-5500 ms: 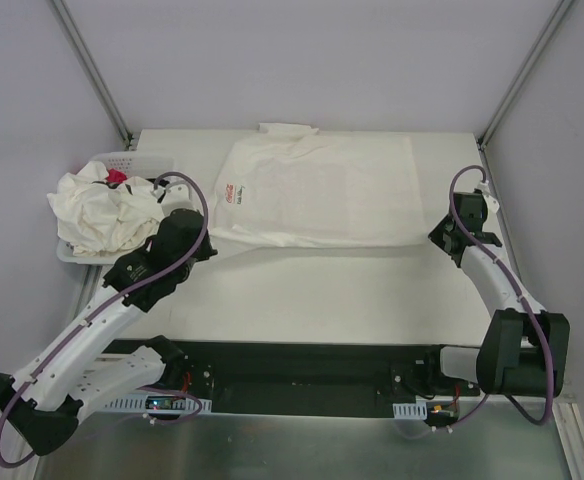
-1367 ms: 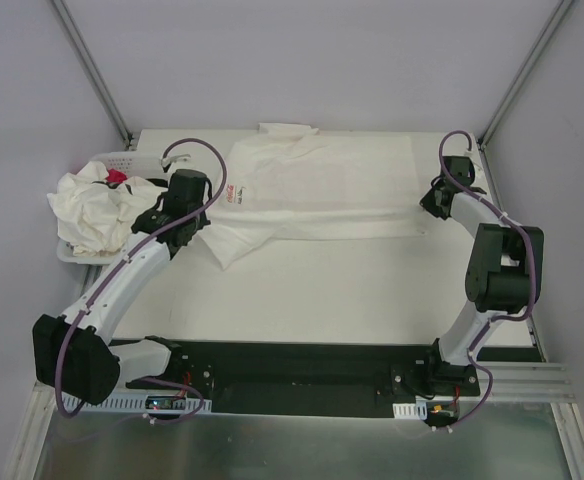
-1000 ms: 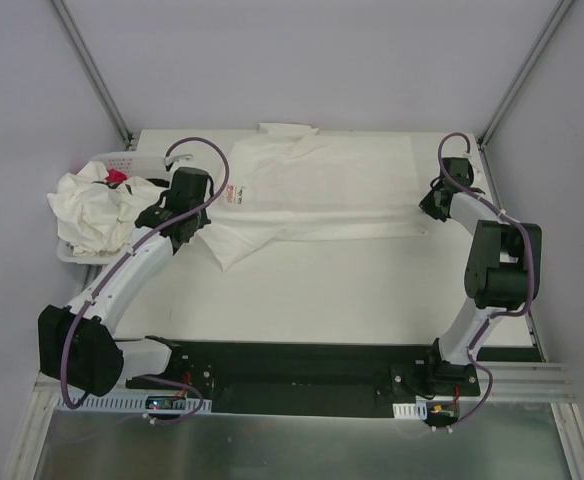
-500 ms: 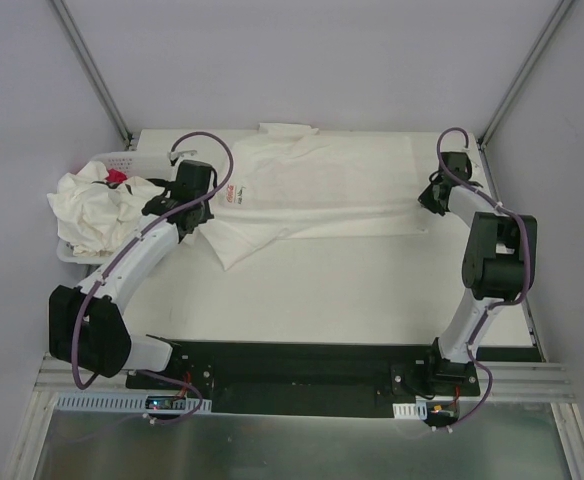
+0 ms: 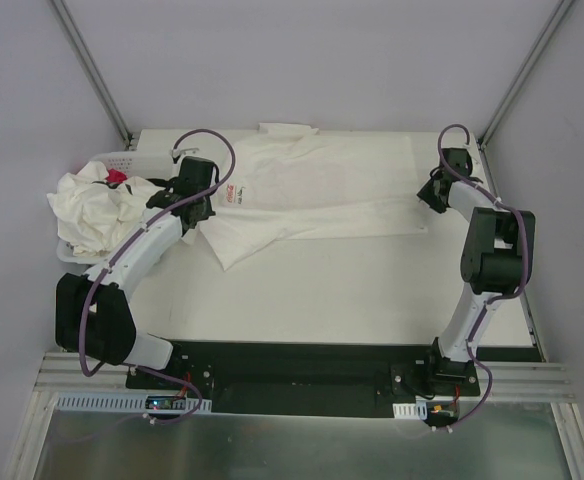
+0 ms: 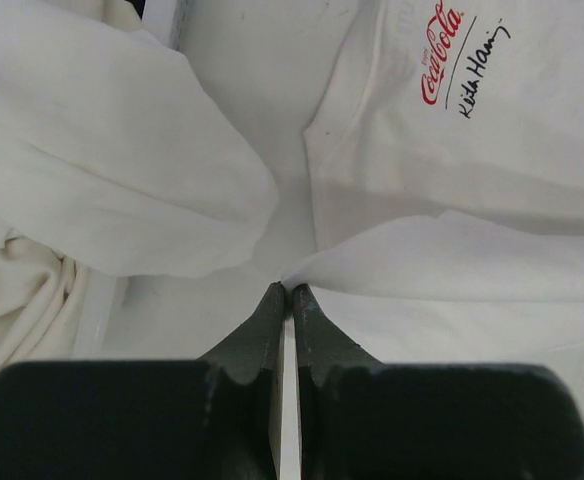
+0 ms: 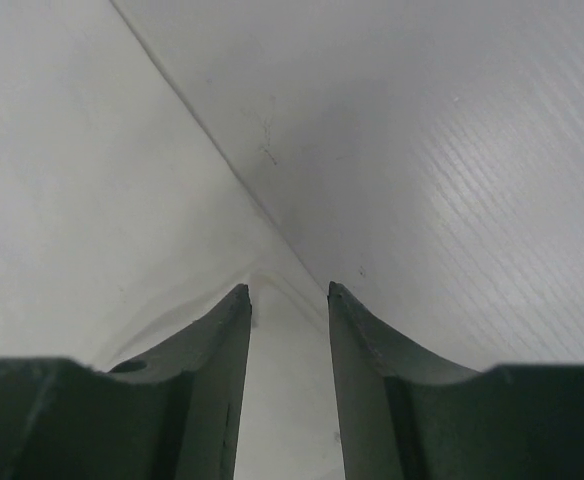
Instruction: Fold and stack the t-shirts
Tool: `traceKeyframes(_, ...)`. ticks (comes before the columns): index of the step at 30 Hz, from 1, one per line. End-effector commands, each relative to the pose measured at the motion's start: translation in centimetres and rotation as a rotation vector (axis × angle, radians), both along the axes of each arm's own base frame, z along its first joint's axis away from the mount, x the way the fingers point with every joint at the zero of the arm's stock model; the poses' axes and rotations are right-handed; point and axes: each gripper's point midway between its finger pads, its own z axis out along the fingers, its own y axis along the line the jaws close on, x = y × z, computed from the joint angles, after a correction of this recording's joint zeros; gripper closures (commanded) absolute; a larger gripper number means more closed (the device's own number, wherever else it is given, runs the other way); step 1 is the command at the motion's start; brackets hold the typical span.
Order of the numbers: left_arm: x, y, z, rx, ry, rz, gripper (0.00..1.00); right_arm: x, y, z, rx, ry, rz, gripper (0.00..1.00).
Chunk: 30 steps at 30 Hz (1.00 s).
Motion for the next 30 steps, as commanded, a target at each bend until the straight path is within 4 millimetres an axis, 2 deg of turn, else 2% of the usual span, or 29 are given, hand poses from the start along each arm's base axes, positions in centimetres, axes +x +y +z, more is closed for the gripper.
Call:
traceKeyframes(1, 1.3, -0.3, 1.6, -0.016, -0.041, -0.020, 1.00, 0.5, -1.2, 2.2, -0.037, -0.036, -0.035, 0.60)
traceKeyframes(7, 1.3, -0.9, 2.0, -0.046, -0.049, -0.036, 1.00, 0.0, -1.9, 4.0, -0.063, -0.069, -0.046, 0.59)
traceKeyframes(10, 1.2, -1.0, 2.2, -0.056, -0.056, -0.039, 1.00, 0.0, -1.2, 5.2, -0.035, -0.107, -0.036, 0.59)
traceKeyframes(15, 1.1, -1.2, 2.3, -0.066, -0.063, -0.051, 1.00, 0.2, 2.2, 6.7, 0.050, -0.178, 0.031, 0.60)
traceKeyframes(16, 1.1, -1.2, 2.3, -0.069, -0.062, -0.053, 1.00, 0.3, 3.4, 6.8, 0.050, -0.179, 0.055, 0.60)
traceKeyframes(18, 1.1, -1.4, 2.4, -0.074, -0.062, -0.058, 1.00, 0.2, 4.1, 6.7, 0.077, -0.177, 0.059, 0.61)
traceKeyframes(21, 1.2, -1.6, 2.2, -0.082, -0.061, -0.068, 1.00, 0.7, 8.0, 6.1, 0.142, -0.181, 0.130, 0.62)
traceKeyframes(22, 1.2, -1.6, 2.1, -0.079, -0.062, -0.067, 1.00, 0.6, 10.3, 6.0, 0.154, -0.177, 0.179, 0.62)
traceKeyframes(23, 1.4, -1.5, 2.1, -0.075, -0.061, -0.068, 1.00, 1.0, 11.4, 6.3, 0.167, -0.182, 0.207, 0.62)
traceKeyframes(24, 1.6, -1.6, 2.4, -0.076, -0.068, -0.069, 1.00, 1.0, 12.4, 5.4, 0.177, -0.160, 0.220, 0.63)
traceKeyframes(25, 1.7, -1.7, 2.4, -0.078, -0.067, -0.070, 1.00, 1.0, 13.5, 5.3, 0.180, -0.158, 0.238, 0.64)
traceKeyframes(27, 2.1, -2.1, 2.7, -0.092, -0.073, -0.081, 1.00, 1.2, 14.6, 4.5, 0.218, -0.146, 0.254, 0.67)
traceKeyframes(30, 2.6, -2.4, 2.8, -0.097, -0.072, -0.084, 1.00, 1.3, 15.1, 3.9, 0.236, -0.136, 0.257, 0.70)
